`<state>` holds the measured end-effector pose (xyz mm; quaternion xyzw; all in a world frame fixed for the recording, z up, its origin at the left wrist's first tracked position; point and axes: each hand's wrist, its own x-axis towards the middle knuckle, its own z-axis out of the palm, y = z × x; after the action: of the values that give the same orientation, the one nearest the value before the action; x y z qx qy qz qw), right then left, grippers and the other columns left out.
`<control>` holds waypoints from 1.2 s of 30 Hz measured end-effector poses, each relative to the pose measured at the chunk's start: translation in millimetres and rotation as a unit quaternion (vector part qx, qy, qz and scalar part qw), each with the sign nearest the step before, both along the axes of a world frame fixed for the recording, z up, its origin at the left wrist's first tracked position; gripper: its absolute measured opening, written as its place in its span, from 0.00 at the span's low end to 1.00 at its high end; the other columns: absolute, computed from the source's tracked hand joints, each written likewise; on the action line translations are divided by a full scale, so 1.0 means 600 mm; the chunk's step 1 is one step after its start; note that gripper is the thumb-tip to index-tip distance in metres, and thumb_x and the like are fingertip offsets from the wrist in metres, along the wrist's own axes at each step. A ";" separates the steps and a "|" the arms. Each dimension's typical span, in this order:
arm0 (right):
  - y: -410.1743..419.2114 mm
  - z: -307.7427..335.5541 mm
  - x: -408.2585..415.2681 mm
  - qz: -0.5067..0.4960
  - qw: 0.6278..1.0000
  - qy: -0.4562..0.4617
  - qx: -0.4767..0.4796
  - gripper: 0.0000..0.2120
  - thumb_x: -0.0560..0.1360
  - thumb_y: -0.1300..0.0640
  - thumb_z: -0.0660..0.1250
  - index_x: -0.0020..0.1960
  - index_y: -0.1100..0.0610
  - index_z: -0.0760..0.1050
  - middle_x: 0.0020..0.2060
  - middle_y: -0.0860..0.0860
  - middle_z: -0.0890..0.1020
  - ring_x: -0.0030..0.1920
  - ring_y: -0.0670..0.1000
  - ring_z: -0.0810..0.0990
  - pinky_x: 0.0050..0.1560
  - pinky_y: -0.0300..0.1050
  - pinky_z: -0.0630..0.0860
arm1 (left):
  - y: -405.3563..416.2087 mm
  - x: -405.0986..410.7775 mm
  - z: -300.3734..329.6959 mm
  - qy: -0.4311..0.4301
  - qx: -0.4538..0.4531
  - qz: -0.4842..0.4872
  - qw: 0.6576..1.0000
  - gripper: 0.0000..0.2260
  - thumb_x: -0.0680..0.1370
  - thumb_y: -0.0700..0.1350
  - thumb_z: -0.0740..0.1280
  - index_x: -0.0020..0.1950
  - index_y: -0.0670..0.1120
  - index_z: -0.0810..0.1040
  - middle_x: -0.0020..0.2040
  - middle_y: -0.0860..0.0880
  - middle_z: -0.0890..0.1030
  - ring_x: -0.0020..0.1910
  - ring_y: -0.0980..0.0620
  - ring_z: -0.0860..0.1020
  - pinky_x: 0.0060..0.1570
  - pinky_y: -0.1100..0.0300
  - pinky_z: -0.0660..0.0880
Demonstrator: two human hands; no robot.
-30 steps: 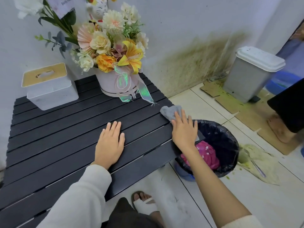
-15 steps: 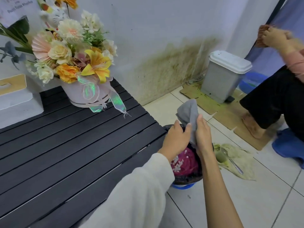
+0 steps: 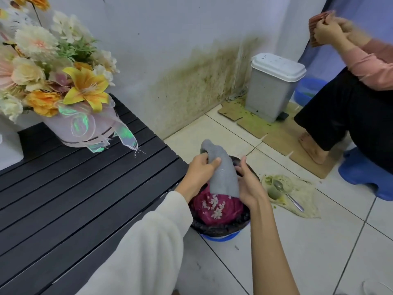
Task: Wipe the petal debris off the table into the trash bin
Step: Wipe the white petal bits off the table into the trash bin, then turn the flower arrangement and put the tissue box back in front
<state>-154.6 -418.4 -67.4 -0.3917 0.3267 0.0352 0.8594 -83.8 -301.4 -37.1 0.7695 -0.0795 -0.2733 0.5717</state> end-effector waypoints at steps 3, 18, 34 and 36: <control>0.005 -0.005 -0.001 0.016 0.999 -0.027 0.037 0.27 0.76 0.40 0.58 0.57 0.62 0.77 0.52 0.60 0.83 0.51 0.56 0.83 0.51 0.49 0.79 | -0.002 -0.005 0.005 0.046 -0.039 -0.022 0.998 0.12 0.80 0.45 0.61 0.60 0.41 0.74 0.56 0.44 0.80 0.55 0.49 0.79 0.57 0.51 0.76; 0.172 0.062 0.102 0.160 0.784 -0.084 -0.594 0.27 0.73 0.43 0.65 0.70 0.45 0.64 0.45 0.53 0.77 0.51 0.55 0.75 0.53 0.49 0.71 | 0.180 -0.023 0.030 -0.120 0.233 0.169 0.950 0.21 0.80 0.48 0.58 0.67 0.35 0.64 0.62 0.36 0.72 0.59 0.38 0.72 0.55 0.49 0.70; 0.260 0.012 0.108 0.312 0.590 -0.102 -0.738 0.22 0.81 0.43 0.43 0.75 0.41 0.51 0.77 0.45 0.50 0.76 0.52 0.40 0.72 0.58 0.34 | 0.272 -0.008 -0.036 -0.312 0.444 0.053 0.838 0.37 0.72 0.59 0.29 0.76 0.45 0.51 0.77 0.50 0.53 0.75 0.43 0.41 0.72 0.46 0.39; 0.287 0.037 0.133 0.291 0.590 -0.156 -0.736 0.22 0.81 0.43 0.45 0.74 0.41 0.51 0.76 0.45 0.51 0.76 0.50 0.40 0.72 0.57 0.33 | 0.298 0.014 -0.020 -0.333 0.411 0.110 0.842 0.39 0.71 0.60 0.29 0.76 0.44 0.53 0.77 0.48 0.55 0.76 0.45 0.43 0.72 0.48 0.42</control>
<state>-74.5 -246.1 -45.0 -0.9647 -0.0296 -0.0309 0.2597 -75.3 -122.3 -48.9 0.9822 -0.0607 0.0563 0.1688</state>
